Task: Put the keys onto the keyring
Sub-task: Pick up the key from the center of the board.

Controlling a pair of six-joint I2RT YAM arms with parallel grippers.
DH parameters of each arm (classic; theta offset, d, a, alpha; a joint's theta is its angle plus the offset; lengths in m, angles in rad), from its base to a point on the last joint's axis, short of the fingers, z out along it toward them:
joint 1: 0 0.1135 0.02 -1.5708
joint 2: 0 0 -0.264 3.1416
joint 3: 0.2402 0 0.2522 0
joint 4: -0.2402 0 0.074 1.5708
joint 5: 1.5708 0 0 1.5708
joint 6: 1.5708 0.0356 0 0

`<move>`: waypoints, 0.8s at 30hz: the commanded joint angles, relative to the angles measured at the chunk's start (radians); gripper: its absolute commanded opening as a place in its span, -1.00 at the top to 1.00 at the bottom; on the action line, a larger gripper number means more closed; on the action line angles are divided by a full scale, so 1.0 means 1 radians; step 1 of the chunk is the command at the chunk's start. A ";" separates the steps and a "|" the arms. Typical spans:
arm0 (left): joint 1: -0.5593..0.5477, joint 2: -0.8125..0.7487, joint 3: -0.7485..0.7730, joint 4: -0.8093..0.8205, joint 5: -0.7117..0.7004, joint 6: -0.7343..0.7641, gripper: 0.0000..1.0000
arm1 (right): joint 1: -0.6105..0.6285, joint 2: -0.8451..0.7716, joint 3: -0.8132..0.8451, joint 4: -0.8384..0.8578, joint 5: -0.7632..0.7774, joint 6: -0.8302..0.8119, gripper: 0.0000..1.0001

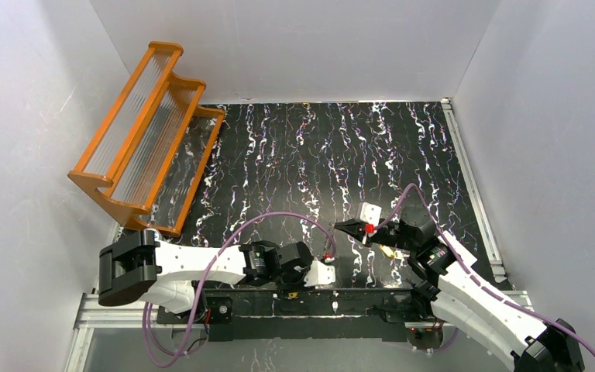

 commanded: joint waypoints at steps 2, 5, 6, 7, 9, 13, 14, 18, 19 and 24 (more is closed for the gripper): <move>0.004 0.017 0.029 0.032 0.042 0.011 0.29 | 0.005 -0.008 0.013 0.018 -0.012 0.011 0.97; 0.004 0.018 0.025 0.041 0.044 0.013 0.34 | 0.006 -0.008 0.014 0.017 -0.010 0.012 0.97; 0.004 0.016 0.022 0.044 0.044 0.013 0.36 | 0.006 -0.007 0.013 0.018 -0.011 0.012 0.97; 0.004 0.016 0.020 0.043 0.043 0.013 0.38 | 0.005 -0.007 0.014 0.019 -0.011 0.012 0.97; 0.004 0.015 0.015 0.044 0.041 0.011 0.45 | 0.005 -0.007 0.013 0.019 -0.011 0.012 0.97; 0.004 0.003 0.010 0.049 0.035 0.011 0.64 | 0.006 -0.007 0.014 0.019 -0.012 0.013 0.97; 0.004 -0.001 0.009 0.049 0.032 0.013 0.70 | 0.005 -0.007 0.013 0.019 -0.012 0.013 0.97; 0.004 -0.021 0.005 0.049 0.020 0.015 1.00 | 0.006 -0.008 0.016 0.016 -0.012 0.013 0.97; 0.004 -0.029 0.002 0.050 0.017 0.014 1.00 | 0.005 -0.008 0.015 0.015 -0.012 0.013 0.97; 0.010 -0.084 -0.022 0.063 -0.027 -0.002 1.00 | 0.005 -0.006 0.019 0.013 -0.018 0.013 0.97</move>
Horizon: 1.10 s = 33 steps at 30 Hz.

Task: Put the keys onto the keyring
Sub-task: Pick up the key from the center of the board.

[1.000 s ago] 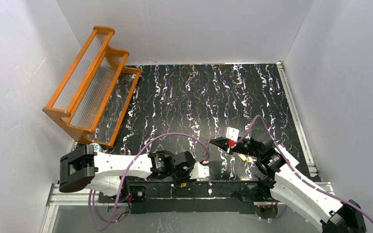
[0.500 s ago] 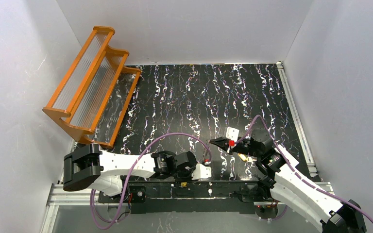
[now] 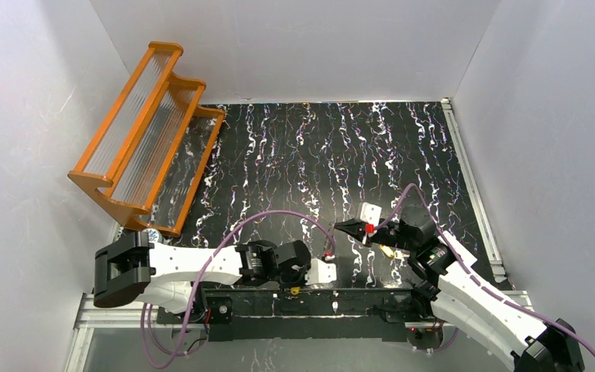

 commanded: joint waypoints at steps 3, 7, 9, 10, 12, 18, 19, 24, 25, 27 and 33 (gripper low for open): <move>0.030 -0.130 -0.038 0.020 -0.061 -0.025 1.00 | 0.005 0.001 0.025 0.009 -0.026 0.013 0.97; 0.074 -0.209 -0.062 0.035 -0.124 -0.044 1.00 | 0.005 0.023 0.038 0.004 -0.054 0.013 0.97; 0.092 -0.243 -0.069 0.045 -0.181 -0.051 1.00 | 0.006 0.044 0.047 0.002 -0.078 0.013 0.97; 0.098 -0.261 -0.072 0.053 -0.217 -0.053 1.00 | 0.005 0.058 0.053 0.002 -0.094 0.013 0.97; 0.108 -0.294 -0.080 0.086 -0.272 -0.049 1.00 | 0.005 0.088 0.066 0.004 -0.128 0.015 0.97; 0.115 -0.388 -0.123 0.242 -0.314 0.041 1.00 | 0.005 0.191 0.104 0.028 -0.275 0.020 0.97; 0.115 -0.400 -0.132 0.270 -0.305 0.057 1.00 | 0.006 0.205 0.108 0.029 -0.303 0.016 0.97; 0.115 -0.447 -0.154 0.352 -0.194 0.157 1.00 | 0.008 0.240 0.115 0.034 -0.434 -0.028 0.97; 0.115 -0.449 -0.155 0.360 -0.163 0.176 1.00 | 0.008 0.243 0.114 0.039 -0.452 -0.035 0.97; 0.115 -0.452 -0.156 0.382 -0.125 0.197 1.00 | 0.012 0.250 0.113 0.045 -0.478 -0.043 0.97; 0.114 -0.435 -0.148 0.430 -0.011 0.263 1.00 | 0.016 0.267 0.123 0.042 -0.498 -0.053 0.97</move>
